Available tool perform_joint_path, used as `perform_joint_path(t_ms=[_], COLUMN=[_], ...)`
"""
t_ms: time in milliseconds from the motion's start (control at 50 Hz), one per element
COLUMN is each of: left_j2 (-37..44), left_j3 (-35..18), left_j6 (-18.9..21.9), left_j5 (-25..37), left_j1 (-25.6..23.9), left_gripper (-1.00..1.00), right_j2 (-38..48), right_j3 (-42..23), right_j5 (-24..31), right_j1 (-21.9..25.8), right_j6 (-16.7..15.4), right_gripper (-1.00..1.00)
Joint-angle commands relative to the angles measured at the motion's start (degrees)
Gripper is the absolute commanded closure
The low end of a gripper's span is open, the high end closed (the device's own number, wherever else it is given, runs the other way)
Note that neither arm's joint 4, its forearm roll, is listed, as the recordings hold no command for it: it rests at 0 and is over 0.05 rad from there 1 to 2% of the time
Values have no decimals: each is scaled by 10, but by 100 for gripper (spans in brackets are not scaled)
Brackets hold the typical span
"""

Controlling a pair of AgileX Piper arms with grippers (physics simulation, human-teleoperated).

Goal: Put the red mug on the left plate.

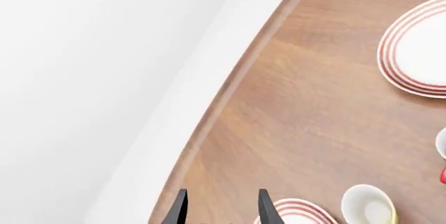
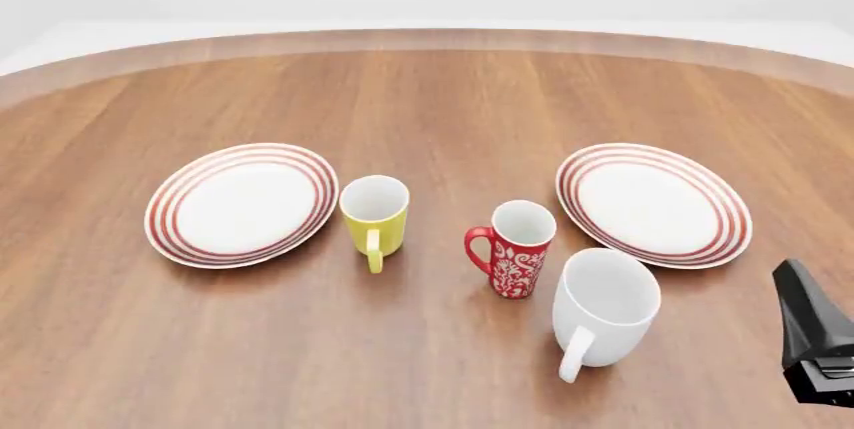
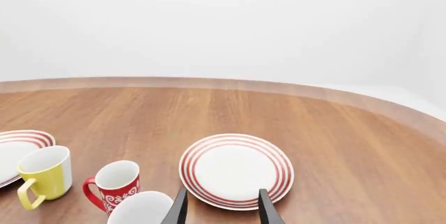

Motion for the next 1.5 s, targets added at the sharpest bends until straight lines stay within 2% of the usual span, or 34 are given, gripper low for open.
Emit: perform_joint_path(t_ms=[20, 60, 200, 300, 500, 640, 820, 1140, 1500], left_j2=[94, 100, 133, 153, 154, 157, 169, 197, 187], left_j3=[-112, -100, -133, -138, -77, -46, -13, -3, 91], left_j6=[-41, -27, -54, -59, -59, -72, -82, -91, -108], left_j5=[78, 79, 104, 98, 71, 56, 32, 13, -39], left_j1=[-13, -16, -45, -53, -72, -84, -105, -131, -167], left_gripper=[-100, -100, -100, -100, -100, -100, -100, -100, -100], right_j2=[0, 0, 0, 0, 0, 0, 0, 0, 0], right_j3=[0, 0, 0, 0, 0, 0, 0, 0, 0], right_j5=[0, 0, 0, 0, 0, 0, 0, 0, 0], right_j1=[0, 0, 0, 0, 0, 0, 0, 0, 0], right_j6=[0, 0, 0, 0, 0, 0, 0, 0, 0], right_gripper=[-100, -100, -100, -100, -100, -100, -100, -100, -100])
